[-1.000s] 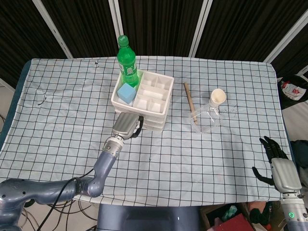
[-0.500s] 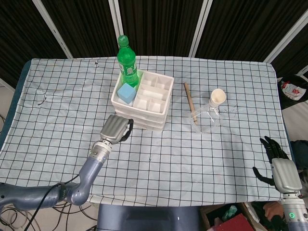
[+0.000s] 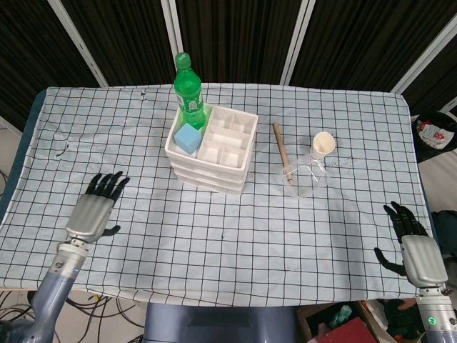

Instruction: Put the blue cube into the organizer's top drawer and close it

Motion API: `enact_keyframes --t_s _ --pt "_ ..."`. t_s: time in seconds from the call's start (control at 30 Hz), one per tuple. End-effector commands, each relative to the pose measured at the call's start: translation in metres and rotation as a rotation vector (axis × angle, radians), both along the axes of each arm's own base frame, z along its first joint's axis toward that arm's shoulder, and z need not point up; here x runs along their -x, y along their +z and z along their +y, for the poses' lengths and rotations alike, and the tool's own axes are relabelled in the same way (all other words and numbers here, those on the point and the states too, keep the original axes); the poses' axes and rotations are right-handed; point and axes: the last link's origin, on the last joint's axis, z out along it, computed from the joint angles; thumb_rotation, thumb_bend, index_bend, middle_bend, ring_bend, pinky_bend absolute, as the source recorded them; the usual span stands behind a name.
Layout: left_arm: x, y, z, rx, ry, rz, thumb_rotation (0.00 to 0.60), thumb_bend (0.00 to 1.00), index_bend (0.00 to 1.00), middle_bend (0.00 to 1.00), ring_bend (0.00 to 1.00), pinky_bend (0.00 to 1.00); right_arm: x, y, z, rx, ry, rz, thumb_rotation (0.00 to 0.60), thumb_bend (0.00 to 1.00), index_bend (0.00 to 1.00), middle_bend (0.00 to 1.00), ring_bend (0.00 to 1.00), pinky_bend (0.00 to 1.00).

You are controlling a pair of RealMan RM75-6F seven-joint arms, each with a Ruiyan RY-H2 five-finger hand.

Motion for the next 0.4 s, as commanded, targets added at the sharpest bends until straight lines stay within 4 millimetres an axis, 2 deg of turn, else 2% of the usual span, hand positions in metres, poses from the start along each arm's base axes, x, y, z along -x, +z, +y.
enact_keyframes --t_s 0.03,0.23,0.4 --pt "0.029 0.021 -0.024 -0.065 0.030 0.020 0.600 0.02 0.00 0.00 0.00 0.00 0.000 0.000 0.000 0.003 0.008 0.014 0.600 0.28 0.08 0.00 0.00 0.18" --pt "0.062 0.041 -0.050 -0.170 0.029 -0.015 0.600 0.02 0.00 0.00 0.00 0.00 -0.001 -0.001 0.001 0.010 0.031 0.043 0.600 0.28 0.08 0.00 0.00 0.18" --pt "0.086 0.045 -0.064 -0.199 0.051 -0.007 0.600 0.02 0.00 0.00 0.00 0.00 -0.001 -0.001 0.001 0.017 0.035 0.044 0.600 0.28 0.08 0.00 0.00 0.18"
